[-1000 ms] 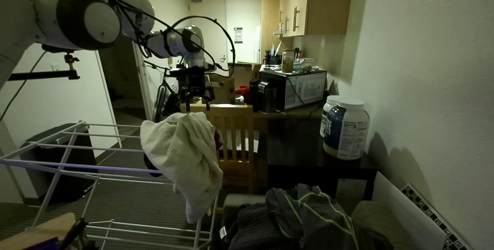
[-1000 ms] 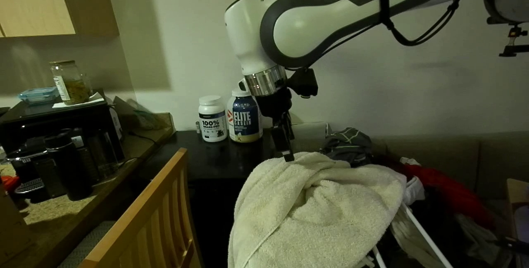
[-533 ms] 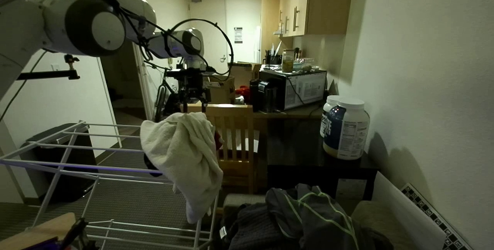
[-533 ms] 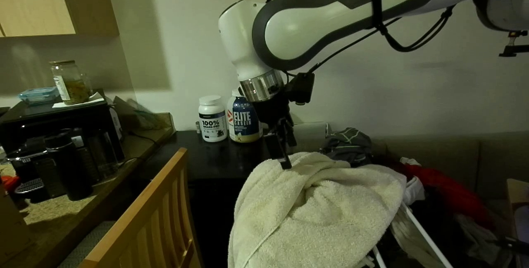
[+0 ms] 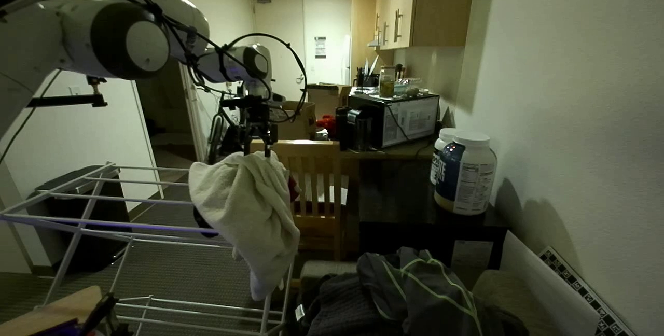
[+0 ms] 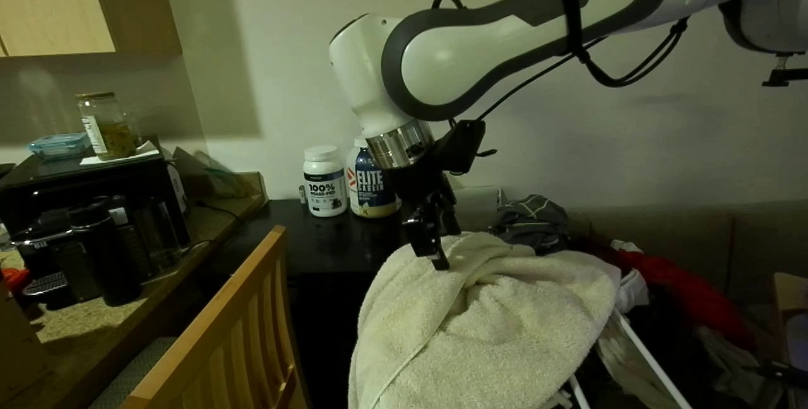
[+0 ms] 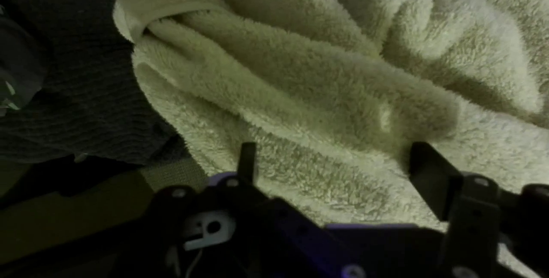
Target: Take the towel off of the rack
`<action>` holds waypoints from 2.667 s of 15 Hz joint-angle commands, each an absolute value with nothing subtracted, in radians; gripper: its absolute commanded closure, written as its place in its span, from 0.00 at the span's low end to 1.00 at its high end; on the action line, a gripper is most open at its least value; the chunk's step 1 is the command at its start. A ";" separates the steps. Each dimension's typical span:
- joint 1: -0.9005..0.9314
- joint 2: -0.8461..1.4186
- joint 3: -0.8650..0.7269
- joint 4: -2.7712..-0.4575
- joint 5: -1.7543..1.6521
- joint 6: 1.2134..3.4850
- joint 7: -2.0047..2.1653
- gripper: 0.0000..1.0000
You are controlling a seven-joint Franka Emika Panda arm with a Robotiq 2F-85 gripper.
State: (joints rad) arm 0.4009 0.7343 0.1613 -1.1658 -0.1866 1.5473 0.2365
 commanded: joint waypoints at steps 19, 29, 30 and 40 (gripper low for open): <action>0.356 0.664 0.174 -1.187 -0.119 1.537 0.222 0.99; 0.256 0.520 0.162 -1.257 -0.114 1.571 0.054 0.99; 0.242 0.511 0.159 -1.263 -0.111 1.575 0.049 0.99; 0.120 0.447 0.103 -1.338 -0.047 1.628 0.097 0.99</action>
